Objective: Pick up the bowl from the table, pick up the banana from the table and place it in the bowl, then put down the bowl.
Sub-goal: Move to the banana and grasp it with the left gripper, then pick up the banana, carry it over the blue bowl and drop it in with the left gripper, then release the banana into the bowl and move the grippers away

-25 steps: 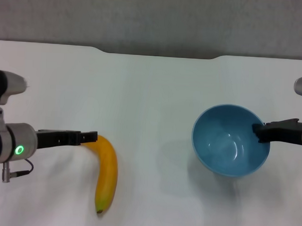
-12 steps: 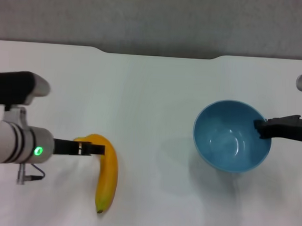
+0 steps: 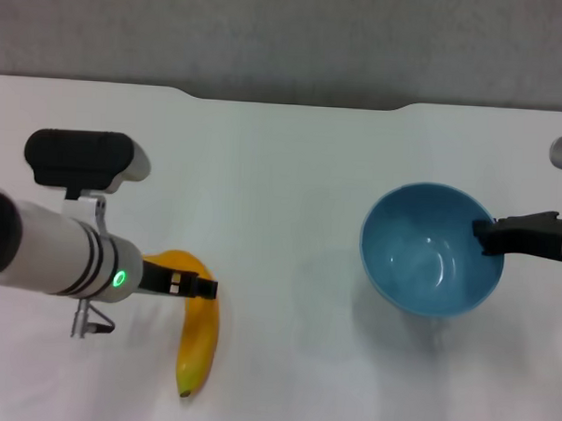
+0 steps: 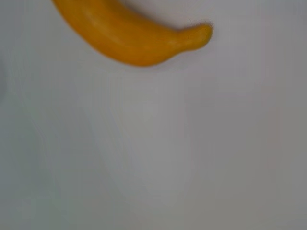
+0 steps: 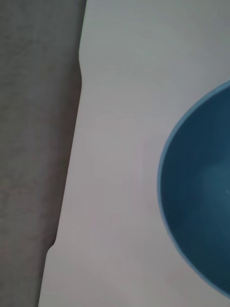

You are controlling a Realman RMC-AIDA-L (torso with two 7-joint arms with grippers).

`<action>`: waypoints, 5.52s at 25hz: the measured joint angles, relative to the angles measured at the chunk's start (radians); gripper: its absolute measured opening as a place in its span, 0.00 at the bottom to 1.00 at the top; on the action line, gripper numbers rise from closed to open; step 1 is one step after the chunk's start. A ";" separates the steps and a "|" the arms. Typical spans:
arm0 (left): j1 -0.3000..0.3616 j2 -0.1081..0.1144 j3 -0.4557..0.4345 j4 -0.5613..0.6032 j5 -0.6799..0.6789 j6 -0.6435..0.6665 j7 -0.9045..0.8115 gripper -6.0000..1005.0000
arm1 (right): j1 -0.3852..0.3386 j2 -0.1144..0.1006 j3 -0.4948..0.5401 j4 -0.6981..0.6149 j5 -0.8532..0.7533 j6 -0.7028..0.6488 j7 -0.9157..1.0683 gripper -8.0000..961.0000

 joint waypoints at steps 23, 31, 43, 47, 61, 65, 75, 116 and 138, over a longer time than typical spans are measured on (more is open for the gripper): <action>-0.030 -0.006 0.026 0.049 -0.025 0.001 -0.059 0.87 | -0.003 0.001 -0.026 0.007 0.002 -0.003 0.007 0.05; -0.033 -0.008 0.044 0.092 -0.041 0.029 -0.060 0.87 | -0.002 0.001 -0.027 0.010 0.004 -0.003 0.008 0.05; -0.049 -0.007 0.045 0.149 -0.091 0.056 -0.010 0.87 | -0.010 0.001 -0.027 0.030 0.004 -0.002 0.007 0.05; -0.050 -0.007 0.046 0.155 -0.091 0.062 -0.009 0.86 | -0.009 0.001 -0.033 0.032 0.004 -0.002 0.005 0.05; -0.045 -0.002 0.028 0.156 -0.090 0.070 0.006 0.62 | -0.013 0.002 -0.051 0.034 0.004 -0.011 0.009 0.05; -0.023 0.000 -0.020 0.094 -0.100 0.063 0.057 0.52 | -0.013 0.002 -0.054 0.020 0.026 -0.010 0.006 0.05; 0.130 0.001 -0.210 -0.146 -0.341 0.048 0.310 0.51 | 0.046 -0.001 -0.077 -0.070 0.163 0.009 -0.031 0.05; 0.165 -0.006 -0.076 -0.014 -1.105 0.205 0.959 0.65 | 0.299 0.000 -0.104 -0.281 0.340 0.094 -0.035 0.05; 0.207 0.001 -0.225 0.064 -1.128 0.240 1.268 0.82 | 0.334 -0.007 0.012 -0.376 0.180 0.144 -0.018 0.05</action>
